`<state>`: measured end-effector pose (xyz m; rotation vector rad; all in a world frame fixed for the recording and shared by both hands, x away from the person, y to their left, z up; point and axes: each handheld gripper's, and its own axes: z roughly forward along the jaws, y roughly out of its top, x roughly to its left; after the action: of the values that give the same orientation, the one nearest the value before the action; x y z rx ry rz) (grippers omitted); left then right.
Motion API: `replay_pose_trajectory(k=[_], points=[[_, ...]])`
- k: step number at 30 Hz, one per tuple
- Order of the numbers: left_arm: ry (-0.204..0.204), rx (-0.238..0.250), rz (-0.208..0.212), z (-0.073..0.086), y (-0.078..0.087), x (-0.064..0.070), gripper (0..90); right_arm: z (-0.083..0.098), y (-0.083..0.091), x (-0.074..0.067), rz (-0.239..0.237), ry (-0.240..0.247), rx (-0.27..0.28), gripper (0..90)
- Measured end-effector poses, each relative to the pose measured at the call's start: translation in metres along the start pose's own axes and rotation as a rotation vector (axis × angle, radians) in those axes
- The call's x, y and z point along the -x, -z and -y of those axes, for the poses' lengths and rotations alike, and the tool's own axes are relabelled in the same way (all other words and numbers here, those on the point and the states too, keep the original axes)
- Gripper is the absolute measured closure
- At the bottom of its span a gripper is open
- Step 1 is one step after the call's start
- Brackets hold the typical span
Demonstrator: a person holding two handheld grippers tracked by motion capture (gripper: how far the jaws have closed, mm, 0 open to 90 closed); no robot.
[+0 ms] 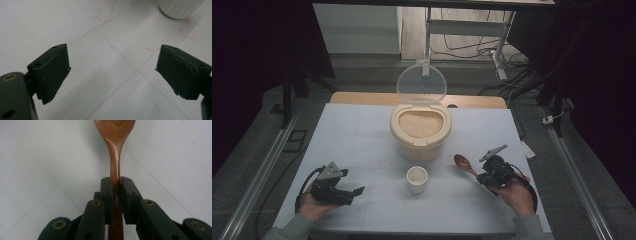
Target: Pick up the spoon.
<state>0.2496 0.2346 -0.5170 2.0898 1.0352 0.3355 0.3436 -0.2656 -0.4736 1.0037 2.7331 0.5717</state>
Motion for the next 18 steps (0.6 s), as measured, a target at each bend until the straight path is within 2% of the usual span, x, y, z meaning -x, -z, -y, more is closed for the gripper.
replay_pose_trajectory(k=[5,6,7,12,14,18], points=[[0.004,-0.003,0.0,0.0,-0.001,-0.001,11.5,0.001,0.019,-0.003,-0.036,0.021,0.066,81.1],[0.004,-0.003,0.0,0.0,-0.001,-0.001,11.5,0.001,0.019,-0.003,-0.036,0.021,0.066,81.1],[0.005,-0.003,0.0,0.001,-0.001,-0.001,11.5,0.002,0.026,-0.003,-0.057,0.031,0.095,81.1],[0.008,-0.002,0.001,0.001,0.0,-0.001,11.5,0.003,0.04,-0.007,-0.076,0.058,0.137,81.1],[0.009,-0.002,0.003,0.001,0.0,-0.001,11.5,0.004,0.05,-0.011,-0.082,0.078,0.164,81.1],[0.016,0.0,0.005,0.0,0.0,-0.002,11.5,0.002,0.059,-0.017,-0.1,0.118,0.189,81.1]])
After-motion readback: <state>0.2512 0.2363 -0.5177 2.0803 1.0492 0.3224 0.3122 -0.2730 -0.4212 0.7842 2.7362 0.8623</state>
